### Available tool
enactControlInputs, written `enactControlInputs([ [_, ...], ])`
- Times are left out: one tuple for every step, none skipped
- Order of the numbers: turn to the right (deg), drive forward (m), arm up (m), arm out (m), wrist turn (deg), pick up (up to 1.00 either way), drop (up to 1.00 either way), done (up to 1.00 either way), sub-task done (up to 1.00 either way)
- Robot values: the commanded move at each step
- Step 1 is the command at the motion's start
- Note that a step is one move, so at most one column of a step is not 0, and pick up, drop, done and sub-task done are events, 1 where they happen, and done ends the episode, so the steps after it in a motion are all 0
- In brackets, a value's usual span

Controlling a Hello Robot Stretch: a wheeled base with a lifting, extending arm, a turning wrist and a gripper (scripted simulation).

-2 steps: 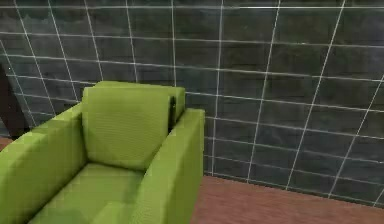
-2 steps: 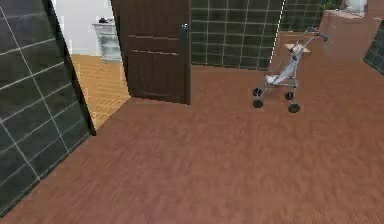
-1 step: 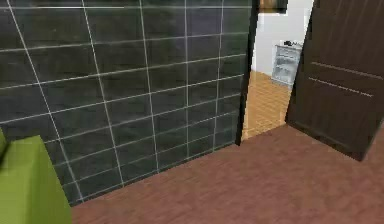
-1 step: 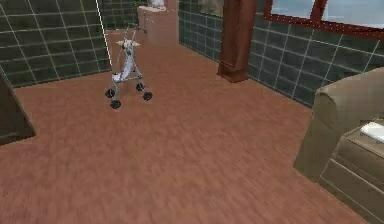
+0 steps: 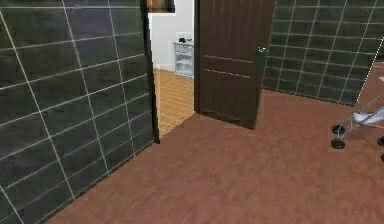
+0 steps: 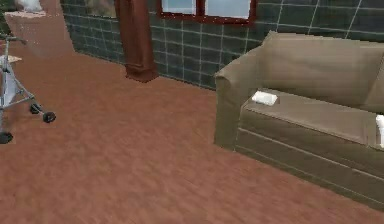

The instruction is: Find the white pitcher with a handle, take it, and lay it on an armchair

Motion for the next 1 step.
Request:
enactControlInputs([
  [0.0,1.00,0.00,0.00,0.0,0.00,0.00,0.00,0.00],
])
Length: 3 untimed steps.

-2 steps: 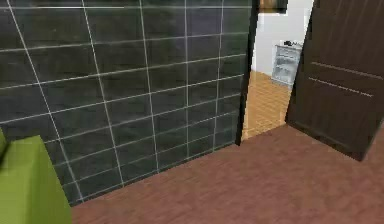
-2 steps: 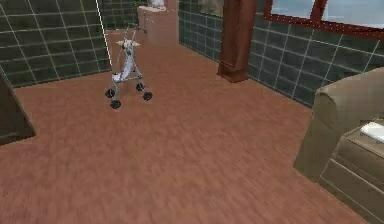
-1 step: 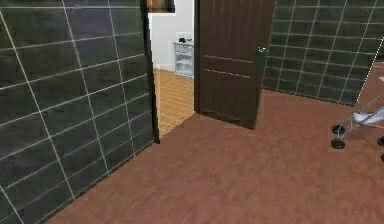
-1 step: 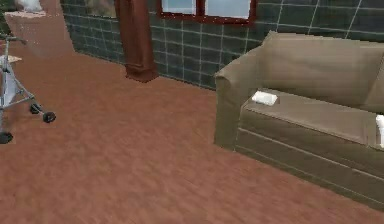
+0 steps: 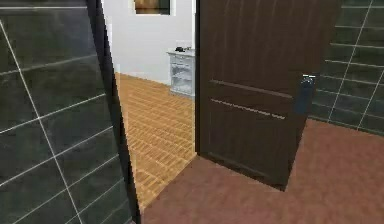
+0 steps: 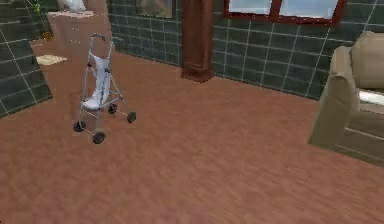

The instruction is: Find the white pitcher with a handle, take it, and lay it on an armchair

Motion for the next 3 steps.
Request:
enactControlInputs([
  [0.0,0.95,0.00,0.00,0.0,0.00,0.00,0.00,0.00],
  [-18.0,0.00,0.00,0.00,0.0,0.00,0.00,0.00,0.00],
  [0.0,0.50,0.00,0.00,0.0,0.00,0.00,0.00,0.00],
])
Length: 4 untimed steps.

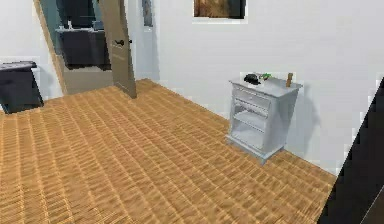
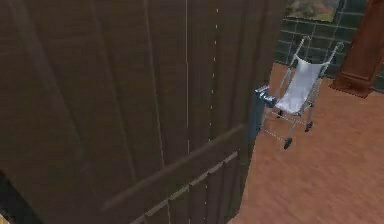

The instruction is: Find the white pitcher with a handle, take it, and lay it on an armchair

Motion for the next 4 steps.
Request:
enactControlInputs([
  [-27.0,0.00,0.00,0.00,0.0,0.00,0.00,0.00,0.00],
  [0.0,1.00,0.00,0.00,0.0,0.00,0.00,0.00,0.00],
  [0.0,1.00,0.00,0.00,0.0,0.00,0.00,0.00,0.00],
  [0.0,1.00,0.00,0.00,0.0,0.00,0.00,0.00,0.00],
])
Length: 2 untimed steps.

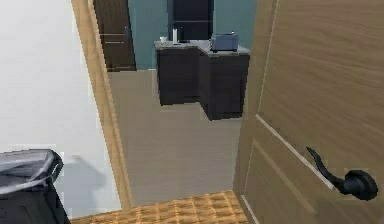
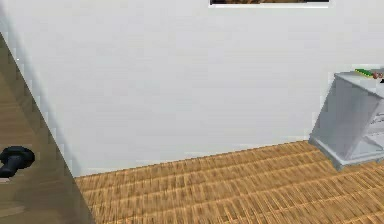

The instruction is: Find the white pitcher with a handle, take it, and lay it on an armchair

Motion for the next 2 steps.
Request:
enactControlInputs([
  [-3.0,0.00,0.00,0.00,0.0,0.00,0.00,0.00,0.00],
  [0.0,0.85,0.00,0.00,0.0,0.00,0.00,0.00,0.00],
])
